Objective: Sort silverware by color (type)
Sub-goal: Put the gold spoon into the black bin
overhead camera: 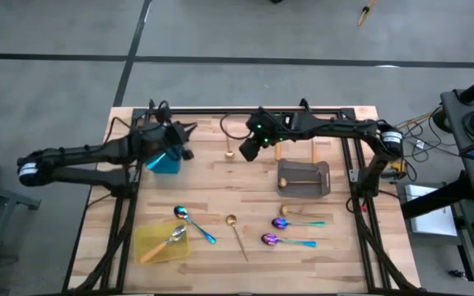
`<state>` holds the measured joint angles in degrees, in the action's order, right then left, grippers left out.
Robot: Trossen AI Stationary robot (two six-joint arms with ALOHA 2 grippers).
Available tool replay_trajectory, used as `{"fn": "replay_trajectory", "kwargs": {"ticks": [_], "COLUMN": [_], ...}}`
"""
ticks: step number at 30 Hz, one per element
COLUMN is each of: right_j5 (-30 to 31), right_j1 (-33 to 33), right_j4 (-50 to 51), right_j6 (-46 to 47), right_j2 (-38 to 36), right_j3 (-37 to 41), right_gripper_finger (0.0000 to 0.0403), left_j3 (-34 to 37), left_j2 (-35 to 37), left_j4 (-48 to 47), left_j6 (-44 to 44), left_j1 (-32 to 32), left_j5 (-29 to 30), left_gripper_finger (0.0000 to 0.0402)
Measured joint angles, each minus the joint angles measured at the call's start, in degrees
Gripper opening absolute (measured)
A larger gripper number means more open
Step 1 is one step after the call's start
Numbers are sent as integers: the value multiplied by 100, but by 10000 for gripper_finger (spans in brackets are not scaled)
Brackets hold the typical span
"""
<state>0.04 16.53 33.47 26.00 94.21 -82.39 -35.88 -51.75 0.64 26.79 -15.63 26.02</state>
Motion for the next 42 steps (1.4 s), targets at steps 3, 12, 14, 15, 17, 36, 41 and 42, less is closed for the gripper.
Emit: {"fn": "replay_trajectory", "kwargs": {"ticks": [3, 12, 14, 15, 17, 36, 41, 42], "right_j5": [7, 1, -7, -29, -113, -1054, -924, -778], "right_j1": [61, 278, 292, 294, 292, -646, -1334, -1490], "right_j4": [606, 1871, 2075, 2172, 2397, 4268, 4282, 4276], "right_j6": [26, 448, 502, 510, 553, 1231, 1193, 1187], "right_j2": [129, 177, 171, 169, 169, -75, -338, -377], "right_j3": [-138, -240, -240, -240, -243, -243, -243, -234], "right_gripper_finger": [203, 203, 203, 203, 203, 203, 203, 203], "left_j3": [2, 2, 2, 2, 2, -488, -575, -608], "left_j2": [-28, -175, -263, -316, -421, -1554, -1868, -1920], "left_j4": [11, 354, 477, 592, 808, 1353, 1341, 1342], "left_j6": [122, 239, 281, 347, 571, 1171, 1171, 1172], "left_j1": [-344, -1154, -1243, -1280, -1339, -1439, -1439, -1439], "left_j5": [0, 8, 7, 7, 9, 46, 44, 44], "left_gripper_finger": [4, 4, 4, 4, 4, 4, 4, 4]}}
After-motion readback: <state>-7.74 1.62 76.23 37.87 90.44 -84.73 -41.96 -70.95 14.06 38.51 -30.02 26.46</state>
